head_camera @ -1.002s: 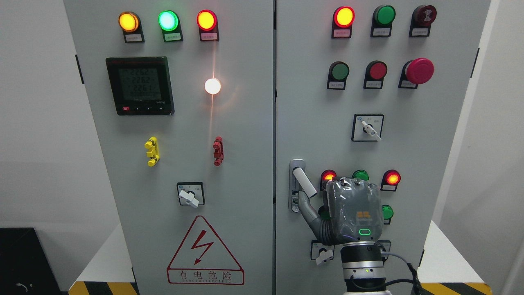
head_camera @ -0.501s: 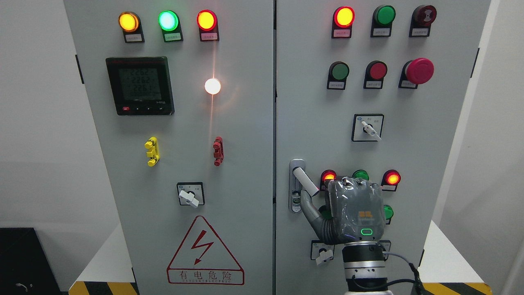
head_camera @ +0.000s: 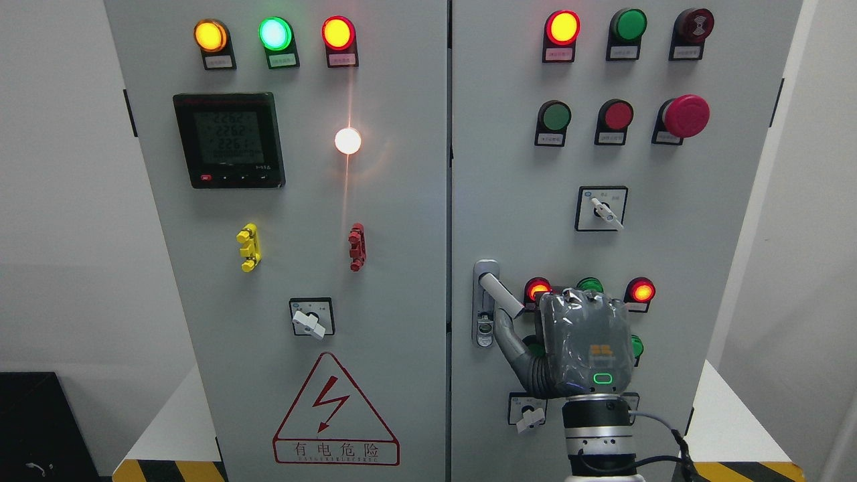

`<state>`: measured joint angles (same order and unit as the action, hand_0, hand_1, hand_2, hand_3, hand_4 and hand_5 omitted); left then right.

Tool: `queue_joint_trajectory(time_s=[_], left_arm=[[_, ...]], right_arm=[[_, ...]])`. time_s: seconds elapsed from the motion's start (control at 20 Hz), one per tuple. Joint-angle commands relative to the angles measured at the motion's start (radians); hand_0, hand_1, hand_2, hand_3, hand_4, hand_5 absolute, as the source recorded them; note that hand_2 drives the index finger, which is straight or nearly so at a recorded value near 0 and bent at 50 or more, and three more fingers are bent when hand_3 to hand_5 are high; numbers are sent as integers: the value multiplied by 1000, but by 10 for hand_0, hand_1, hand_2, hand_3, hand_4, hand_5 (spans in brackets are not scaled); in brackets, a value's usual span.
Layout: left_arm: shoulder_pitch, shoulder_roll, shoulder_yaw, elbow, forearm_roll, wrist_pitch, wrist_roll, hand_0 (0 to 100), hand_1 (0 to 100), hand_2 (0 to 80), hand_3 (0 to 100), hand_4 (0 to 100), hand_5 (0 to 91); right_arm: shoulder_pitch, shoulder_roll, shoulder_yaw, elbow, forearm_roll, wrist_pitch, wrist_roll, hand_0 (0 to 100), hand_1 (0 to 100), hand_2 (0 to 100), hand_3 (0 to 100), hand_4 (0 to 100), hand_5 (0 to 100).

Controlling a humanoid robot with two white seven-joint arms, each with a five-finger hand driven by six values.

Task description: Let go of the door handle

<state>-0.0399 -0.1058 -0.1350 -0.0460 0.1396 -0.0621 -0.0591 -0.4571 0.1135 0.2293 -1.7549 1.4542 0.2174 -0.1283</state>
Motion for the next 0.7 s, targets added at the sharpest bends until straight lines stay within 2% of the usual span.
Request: queue_joint_trajectory(time_s=[0.0,0.65], left_arm=[[0,0,0,0,0,-1,-1,120,556,0,0,0,0],[0,0,0,0,0,-1,-1,120,556,0,0,0,0]], right_arm=[[0,0,-11,-1,0,0,-1,495,338,994,1000,1000,1000],[0,0,-15,-8,0,0,-1,494,343,996,1000,1000,1000]])
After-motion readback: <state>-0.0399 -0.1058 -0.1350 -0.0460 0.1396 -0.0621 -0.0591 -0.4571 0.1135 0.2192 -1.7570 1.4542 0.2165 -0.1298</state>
